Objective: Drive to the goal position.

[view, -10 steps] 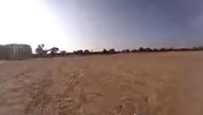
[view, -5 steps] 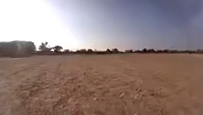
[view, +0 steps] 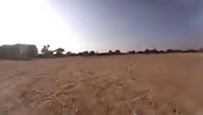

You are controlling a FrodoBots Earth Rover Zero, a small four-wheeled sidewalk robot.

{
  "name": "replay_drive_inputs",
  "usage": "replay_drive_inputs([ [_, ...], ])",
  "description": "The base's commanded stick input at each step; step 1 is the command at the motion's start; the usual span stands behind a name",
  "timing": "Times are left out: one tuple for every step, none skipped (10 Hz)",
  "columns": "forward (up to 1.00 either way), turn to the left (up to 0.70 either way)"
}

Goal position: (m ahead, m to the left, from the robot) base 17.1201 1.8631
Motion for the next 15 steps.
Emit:
replay_drive_inputs([
  [1.00, 0.00],
  [1.00, 0.00],
  [1.00, 0.00],
  [1.00, 0.00],
  [1.00, 0.00],
  [1.00, 0.00],
  [1.00, 0.00],
  [1.00, 0.00],
  [1.00, 0.00],
  [1.00, 0.00],
  [1.00, 0.00],
  [1.00, 0.00],
  [1.00, 0.00],
  [1.00, 0.00],
  [1.00, 0.00],
])
